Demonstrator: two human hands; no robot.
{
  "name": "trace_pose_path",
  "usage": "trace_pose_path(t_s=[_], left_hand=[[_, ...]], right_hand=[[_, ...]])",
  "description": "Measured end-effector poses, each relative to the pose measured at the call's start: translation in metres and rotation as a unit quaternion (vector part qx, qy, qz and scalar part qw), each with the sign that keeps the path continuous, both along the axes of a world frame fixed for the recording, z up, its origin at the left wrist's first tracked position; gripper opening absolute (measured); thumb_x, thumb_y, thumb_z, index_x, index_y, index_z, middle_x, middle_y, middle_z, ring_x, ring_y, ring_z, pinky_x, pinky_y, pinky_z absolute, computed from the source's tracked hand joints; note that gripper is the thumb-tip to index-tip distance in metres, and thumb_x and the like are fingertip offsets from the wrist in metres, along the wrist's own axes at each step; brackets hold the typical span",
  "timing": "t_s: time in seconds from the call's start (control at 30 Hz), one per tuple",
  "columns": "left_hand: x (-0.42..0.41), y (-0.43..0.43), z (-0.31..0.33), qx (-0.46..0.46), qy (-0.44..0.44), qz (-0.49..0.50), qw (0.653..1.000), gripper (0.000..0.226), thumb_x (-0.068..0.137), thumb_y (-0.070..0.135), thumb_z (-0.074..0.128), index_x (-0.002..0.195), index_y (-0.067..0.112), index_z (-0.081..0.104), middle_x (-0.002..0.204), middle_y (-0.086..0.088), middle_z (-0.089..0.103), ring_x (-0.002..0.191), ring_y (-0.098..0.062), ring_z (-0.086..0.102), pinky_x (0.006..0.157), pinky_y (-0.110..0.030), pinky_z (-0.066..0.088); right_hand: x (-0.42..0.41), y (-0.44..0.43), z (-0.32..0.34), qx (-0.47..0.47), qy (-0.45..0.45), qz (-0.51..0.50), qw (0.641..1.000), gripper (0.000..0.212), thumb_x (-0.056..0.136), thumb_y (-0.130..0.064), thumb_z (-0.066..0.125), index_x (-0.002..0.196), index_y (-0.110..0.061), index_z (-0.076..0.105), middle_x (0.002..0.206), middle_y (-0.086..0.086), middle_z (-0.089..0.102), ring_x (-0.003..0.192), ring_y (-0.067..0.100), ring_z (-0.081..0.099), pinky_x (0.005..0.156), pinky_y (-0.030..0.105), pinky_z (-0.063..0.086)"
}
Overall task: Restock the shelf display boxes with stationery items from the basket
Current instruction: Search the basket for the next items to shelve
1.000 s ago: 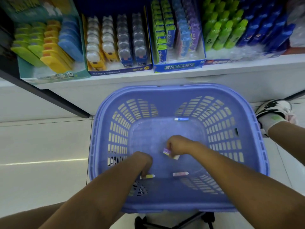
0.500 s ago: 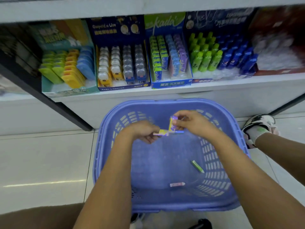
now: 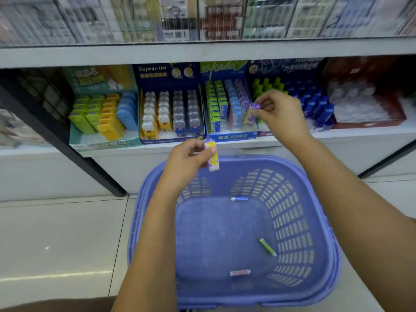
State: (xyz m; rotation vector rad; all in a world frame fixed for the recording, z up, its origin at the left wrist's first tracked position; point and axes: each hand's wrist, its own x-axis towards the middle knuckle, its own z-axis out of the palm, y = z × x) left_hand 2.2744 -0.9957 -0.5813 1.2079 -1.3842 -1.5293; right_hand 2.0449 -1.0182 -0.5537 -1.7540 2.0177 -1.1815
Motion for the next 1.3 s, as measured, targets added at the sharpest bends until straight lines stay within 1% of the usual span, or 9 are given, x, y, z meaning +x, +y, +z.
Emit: trace_pose_path(t_s=[0.2,0.43,0.53,0.7,0.87,0.97,1.07,1.17,1.3], left_hand=[[-0.017,0.010,0.003,0.051,0.068,-0.021,0.996,0.009,0.095,0.021,0.054,0.096,0.012,0.056,0.085,-0.006,0.073,0.077,-0.021,0.072,0.059,-0.026,0.057],[-0.026,0.009,-0.003,0.050,0.076,-0.027,0.996,0.018,0.087,-0.001,0.061,0.103,0.008,0.064,0.100,-0.015,0.067,0.084,-0.020,0.068,0.074,-0.023,0.058],[-0.031,0.011,-0.003,0.035,0.072,0.000,0.997,0.013,0.083,0.000,0.066,0.093,0.008,0.067,0.090,-0.013,0.069,0.079,-0.018,0.066,0.073,-0.023,0.058],[-0.047,0.014,-0.007,-0.130,-0.047,0.081,0.987,0.018,0.082,0.009,0.069,0.080,0.023,0.059,0.078,0.011,0.067,0.070,-0.003,0.064,0.071,-0.016,0.053],[-0.063,0.021,-0.006,-0.249,-0.092,0.102,0.959,0.017,0.083,0.018,0.068,0.092,0.026,0.057,0.083,0.023,0.063,0.082,0.002,0.063,0.077,-0.020,0.053],[-0.065,0.015,-0.009,-0.279,-0.163,0.033,0.946,0.043,0.085,0.025,0.067,0.125,0.019,0.052,0.124,0.009,0.060,0.114,-0.004,0.053,0.098,-0.015,0.037],[-0.063,0.006,-0.017,-0.300,-0.315,-0.066,0.898,0.065,0.090,0.030,0.059,0.146,0.017,0.030,0.153,0.002,0.032,0.141,-0.012,0.025,0.108,-0.017,0.021],[-0.061,0.001,-0.024,-0.299,-0.365,-0.111,0.875,0.068,0.092,0.024,0.057,0.149,0.017,0.022,0.158,0.001,0.020,0.146,-0.014,0.011,0.116,-0.024,0.014],[-0.061,-0.003,-0.026,-0.303,-0.366,-0.105,0.874,0.066,0.092,0.023,0.056,0.149,0.018,0.023,0.157,0.001,0.021,0.146,-0.015,0.012,0.117,-0.027,0.015]], right_hand=[[-0.006,-0.021,0.009,0.065,0.070,0.056,0.994,0.018,0.077,-0.010,0.075,0.093,-0.008,0.067,0.080,0.002,0.063,0.071,0.011,0.058,0.065,0.011,0.044],[-0.008,-0.026,0.006,0.098,0.137,0.054,0.984,0.023,0.072,-0.014,0.080,0.092,-0.004,0.072,0.092,0.012,0.066,0.072,0.015,0.053,0.068,0.021,0.039],[-0.003,-0.022,0.010,0.094,0.173,0.033,0.980,0.027,0.076,-0.021,0.077,0.098,-0.007,0.069,0.098,0.012,0.061,0.077,0.016,0.051,0.067,0.021,0.034],[0.038,0.026,0.014,0.099,-0.146,0.014,0.984,0.047,0.066,-0.061,0.071,0.070,-0.017,0.054,0.051,-0.001,0.060,0.039,0.009,0.055,0.039,0.019,0.040],[0.050,0.048,0.010,0.080,-0.195,0.022,0.977,0.017,0.077,-0.024,0.075,0.075,-0.013,0.062,0.049,-0.007,0.063,0.046,0.002,0.059,0.050,0.016,0.049],[0.032,0.039,0.016,0.030,-0.083,-0.003,0.996,0.016,0.083,-0.014,0.067,0.098,-0.016,0.071,0.061,-0.014,0.056,0.055,-0.004,0.055,0.063,0.009,0.044],[0.015,0.027,0.020,0.012,-0.016,-0.016,1.000,0.021,0.080,-0.011,0.071,0.101,-0.012,0.067,0.071,-0.015,0.051,0.059,-0.003,0.050,0.062,0.013,0.044],[0.005,0.014,0.017,0.043,0.020,0.010,0.999,0.018,0.075,-0.009,0.076,0.089,-0.008,0.065,0.070,-0.005,0.061,0.059,-0.001,0.054,0.059,0.010,0.048],[-0.003,0.000,0.017,0.112,0.086,0.068,0.988,0.018,0.077,-0.013,0.076,0.094,-0.008,0.071,0.087,0.009,0.072,0.080,0.016,0.067,0.078,0.031,0.056]])
